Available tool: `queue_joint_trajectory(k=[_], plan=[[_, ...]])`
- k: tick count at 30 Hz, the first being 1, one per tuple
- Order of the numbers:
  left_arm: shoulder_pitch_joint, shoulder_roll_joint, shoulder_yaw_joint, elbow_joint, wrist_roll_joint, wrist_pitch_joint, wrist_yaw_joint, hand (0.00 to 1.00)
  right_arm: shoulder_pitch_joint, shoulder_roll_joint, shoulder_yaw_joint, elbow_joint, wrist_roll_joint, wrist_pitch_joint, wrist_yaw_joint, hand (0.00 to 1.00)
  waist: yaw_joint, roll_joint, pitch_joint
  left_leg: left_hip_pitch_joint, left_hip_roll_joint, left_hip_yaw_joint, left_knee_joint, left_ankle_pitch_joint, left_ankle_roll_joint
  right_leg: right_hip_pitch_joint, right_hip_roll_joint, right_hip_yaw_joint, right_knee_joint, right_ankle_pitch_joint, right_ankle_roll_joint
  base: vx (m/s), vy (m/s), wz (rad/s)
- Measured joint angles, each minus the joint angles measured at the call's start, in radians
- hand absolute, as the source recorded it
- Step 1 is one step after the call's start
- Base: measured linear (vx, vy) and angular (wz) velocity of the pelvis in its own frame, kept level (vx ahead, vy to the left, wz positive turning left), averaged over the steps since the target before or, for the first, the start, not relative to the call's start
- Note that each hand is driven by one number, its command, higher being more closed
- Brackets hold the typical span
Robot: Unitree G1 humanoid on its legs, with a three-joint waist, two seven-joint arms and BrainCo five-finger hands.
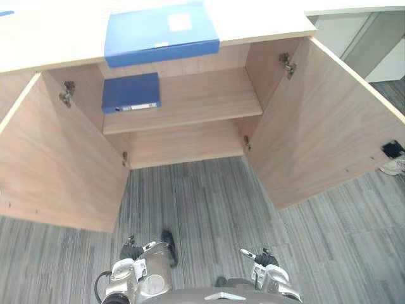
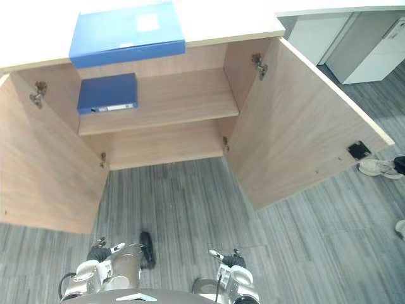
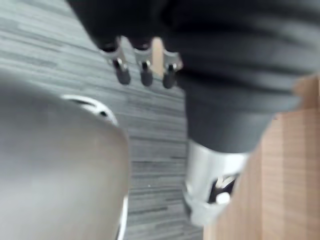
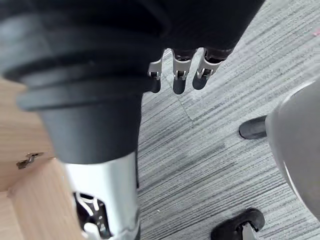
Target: Walk over to the cabinet, pick up the folder, carry it to the office cabinet, place the folder inside the office cabinet, then close the office cabinet door
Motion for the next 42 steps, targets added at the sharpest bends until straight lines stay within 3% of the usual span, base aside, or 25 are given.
queue_joint_trajectory(k=[1,3,5,6,8,10,12,13,14,15,18,20,22,24,27,29,31,34,35,36,42], plan=[[0.0,0.021,-0.005,0.005,0.0,0.0,-0.004,0.0,-0.003,0.008,-0.001,0.018,-0.007,0.0,0.001,0.0,0.002,-0.022,-0.013,0.01,-0.01,0.025,0.011,-0.017,0.028,-0.021,-0.023,0.004,0.048,0.007,0.012,0.55,0.32,-0.27],[0.001,0.032,-0.008,0.019,0.0,0.001,-0.01,0.0,-0.004,0.008,-0.004,0.038,-0.009,0.001,0.001,0.0,0.008,-0.038,-0.02,0.064,-0.019,0.054,0.004,-0.049,0.054,-0.075,-0.04,0.014,0.202,0.023,0.032,0.41,0.208,-0.36],[0.003,0.043,-0.018,0.042,0.0,0.003,-0.013,0.0,-0.009,0.004,-0.004,0.04,-0.013,-0.001,0.001,0.0,0.011,-0.034,-0.018,0.175,-0.035,0.074,-0.075,-0.064,0.065,-0.159,-0.06,0.025,0.457,0.091,0.061,0.38,0.179,-0.38],[0.008,0.048,-0.032,0.057,0.0,0.011,-0.012,0.0,-0.013,0.0,-0.002,0.042,-0.02,-0.001,0.003,0.0,-0.002,-0.021,-0.01,0.253,-0.046,0.076,-0.129,-0.068,0.065,-0.223,-0.069,0.017,0.63,0.058,0.059,0.27,0.097,-0.13],[0.014,0.055,-0.037,0.077,0.0,0.014,-0.011,0.0,-0.011,-0.004,0.013,0.022,-0.03,-0.001,0.007,0.0,-0.018,-0.019,-0.008,0.35,-0.05,0.071,-0.193,-0.072,0.061,-0.301,-0.071,-0.032,0.756,-0.014,0.028,0.3,0.056,0.1],[0.016,0.052,-0.037,0.08,0.0,0.016,-0.011,0.0,-0.01,-0.006,0.019,0.013,-0.036,-0.003,0.008,0.0,-0.028,-0.018,-0.009,0.407,-0.045,0.065,-0.236,-0.072,0.058,-0.387,-0.066,-0.089,0.717,-0.05,0.006,0.31,-0.025,0.25],[0.015,0.039,-0.036,0.082,0.0,0.018,-0.011,0.0,-0.011,-0.011,0.019,0.008,-0.035,-0.005,0.009,0.0,-0.039,-0.014,-0.006,0.432,-0.03,0.045,-0.25,-0.086,0.026,-0.465,-0.044,-0.109,0.536,-0.04,0.006,0.32,-0.131,0.34],[0.016,0.036,-0.037,0.083,0.0,0.019,-0.01,0.0,-0.01,-0.011,0.019,0.008,-0.035,-0.005,0.008,0.0,-0.04,-0.016,-0.007,0.444,-0.026,0.042,-0.252,-0.096,0.004,-0.47,-0.029,-0.105,0.407,0.008,0.006,0.25,-0.144,0.31],[0.022,0.043,-0.035,0.083,0.0,0.019,-0.01,0.0,0.001,-0.005,0.018,0.01,-0.033,-0.005,0.009,0.0,-0.039,-0.037,-0.015,0.462,-0.04,0.028,-0.257,-0.113,-0.028,-0.462,-0.021,-0.083,0.236,0.162,-0.002,0.41,-0.234,0.2],[0.019,0.032,-0.031,0.094,0.0,0.02,-0.009,0.0,-0.002,-0.013,0.016,0.012,-0.027,-0.008,0.01,0.0,-0.035,-0.016,-0.022,0.496,-0.019,0.014,-0.271,-0.122,-0.054,-0.451,-0.003,-0.083,0.267,0.206,-0.026,0.29,-0.162,0.15],[0.016,-0.027,-0.008,0.09,0.003,0.018,-0.011,0.0,0.002,-0.04,0.002,0.002,-0.026,-0.009,0.011,0.0,-0.04,0.051,-0.037,0.494,0.038,0.008,-0.248,-0.126,-0.073,-0.429,0.037,-0.122,0.274,0.132,-0.045,0.38,-0.236,0.23],[0.011,-0.033,0.007,0.082,0.003,0.019,-0.013,0.0,0.006,-0.037,-0.003,0.001,-0.025,-0.008,0.01,0.0,-0.044,0.049,-0.031,0.462,0.068,-0.016,-0.143,-0.13,-0.08,-0.387,0.041,-0.145,0.272,0.101,-0.052,0.22,-0.172,0.53],[0.007,-0.034,0.032,0.044,0.002,0.018,-0.012,0.0,0.03,-0.036,0.018,-0.021,-0.025,0.0,0.009,0.0,-0.033,0.039,-0.024,0.297,0.151,-0.052,0.263,-0.155,-0.113,-0.302,0.041,-0.194,0.249,0.066,-0.063,0.21,-0.17,0.54],[0.007,-0.036,0.037,0.033,0.002,0.018,-0.011,0.0,0.037,-0.036,0.016,-0.02,-0.024,0.002,0.008,0.0,-0.021,0.039,-0.025,0.224,0.181,-0.021,0.366,-0.171,-0.103,-0.259,0.041,-0.209,0.236,0.053,-0.064,0.22,-0.073,0.12],[0.002,-0.035,0.046,0.032,0.001,0.018,-0.011,0.0,0.041,-0.035,0.013,-0.021,-0.01,0.006,0.007,0.0,-0.013,0.039,-0.025,0.184,0.169,0.028,0.218,-0.177,-0.091,-0.227,0.037,-0.192,0.21,0.052,-0.057,0.2,0.05,-0.18],[0.001,-0.037,0.046,0.036,0.001,0.019,-0.011,0.0,0.044,-0.035,0.002,-0.022,-0.007,0.011,0.007,0.0,-0.013,0.044,-0.028,0.191,0.141,0.02,0.025,-0.088,-0.074,-0.228,0.035,-0.18,0.222,0.042,-0.037,0.16,0.14,-0.22],[0.004,-0.022,0.049,0.036,0.002,0.019,-0.011,0.0,0.053,-0.009,-0.006,-0.023,-0.008,0.015,0.007,0.0,-0.013,0.003,-0.046,0.236,0.086,0.034,-0.065,-0.057,-0.057,-0.224,0.006,-0.148,0.21,0.04,-0.003,0.15,0.134,-0.08],[0.007,-0.014,0.052,0.038,0.002,0.019,-0.011,0.0,0.063,0.004,-0.014,-0.022,-0.008,0.014,0.007,0.0,-0.011,-0.019,-0.056,0.272,0.06,0.05,-0.102,-0.053,-0.051,-0.185,-0.012,-0.141,0.17,0.056,0.018,0.12,0.121,-0.04],[0.011,-0.014,0.051,0.041,0.002,0.019,-0.012,0.0,0.067,0.008,-0.025,-0.021,-0.008,0.013,0.007,0.0,-0.013,-0.007,-0.055,0.293,0.044,0.052,-0.129,-0.048,-0.044,-0.167,-0.018,-0.14,0.149,0.062,0.025,0.06,0.093,0.02],[0.015,-0.015,0.051,0.042,0.002,0.019,-0.012,0.0,0.068,0.008,-0.026,-0.021,-0.008,0.011,0.007,0.0,-0.015,-0.016,-0.062,0.317,0.034,0.055,-0.157,-0.041,-0.039,-0.149,-0.022,-0.14,0.13,0.07,0.029,0.03,0.063,0.01],[0.046,-0.013,0.03,0.055,0.004,0.02,-0.012,0.0,0.07,0.002,-0.031,-0.008,-0.009,0.01,0.008,0.0,-0.019,0.003,-0.071,0.38,-0.008,0.063,-0.32,0.042,-0.034,-0.12,-0.014,-0.136,0.045,0.121,0.03,0.0,0.024,-0.02]])
